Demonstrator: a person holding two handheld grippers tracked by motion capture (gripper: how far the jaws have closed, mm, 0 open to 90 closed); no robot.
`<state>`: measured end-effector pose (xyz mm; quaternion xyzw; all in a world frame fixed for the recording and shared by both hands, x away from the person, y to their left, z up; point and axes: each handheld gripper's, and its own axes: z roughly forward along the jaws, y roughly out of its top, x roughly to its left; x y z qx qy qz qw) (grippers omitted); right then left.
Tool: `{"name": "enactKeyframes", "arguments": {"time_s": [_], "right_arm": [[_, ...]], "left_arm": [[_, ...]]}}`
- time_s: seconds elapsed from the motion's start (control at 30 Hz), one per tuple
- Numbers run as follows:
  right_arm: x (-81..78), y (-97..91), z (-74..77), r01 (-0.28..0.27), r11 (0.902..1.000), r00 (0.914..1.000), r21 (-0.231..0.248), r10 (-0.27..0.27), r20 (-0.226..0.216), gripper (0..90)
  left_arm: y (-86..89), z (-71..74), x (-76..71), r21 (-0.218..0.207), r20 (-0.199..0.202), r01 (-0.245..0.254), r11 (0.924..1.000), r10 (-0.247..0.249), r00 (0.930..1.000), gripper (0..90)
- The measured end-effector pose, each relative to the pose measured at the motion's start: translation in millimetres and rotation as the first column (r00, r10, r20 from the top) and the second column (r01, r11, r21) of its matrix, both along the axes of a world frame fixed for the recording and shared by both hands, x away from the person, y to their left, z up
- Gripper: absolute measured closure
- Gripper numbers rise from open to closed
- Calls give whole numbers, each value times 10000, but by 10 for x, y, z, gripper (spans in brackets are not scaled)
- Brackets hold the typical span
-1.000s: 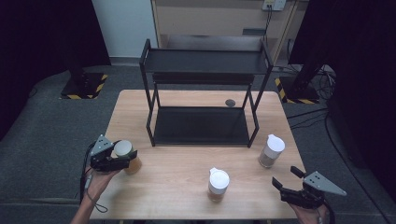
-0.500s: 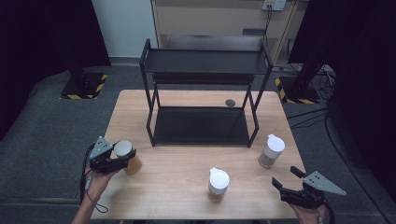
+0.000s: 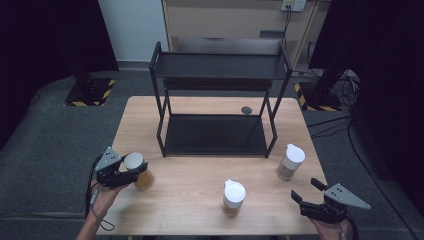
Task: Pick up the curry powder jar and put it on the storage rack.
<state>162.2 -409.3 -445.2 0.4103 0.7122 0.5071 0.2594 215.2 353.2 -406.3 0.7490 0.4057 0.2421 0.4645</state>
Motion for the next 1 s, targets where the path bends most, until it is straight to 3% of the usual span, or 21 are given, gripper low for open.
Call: {"name": "enactKeyframes", "arguments": {"time_s": [0.37,0.53,1.0], "right_arm": [[4,-1,-1,-5,10000,10000,19,5,-22,136],[3,-7,-2,-7,10000,10000,39,7,-30,137],[7,-12,-5,-37,10000,10000,38,38,-45,138]], "left_arm": [[-145,153,93,70,132,1006,9949,-1007,9948,329],[-222,203,176,149,119,1485,9888,-1486,9888,329],[-481,324,401,257,236,2256,9739,-2262,9738,329]]}}
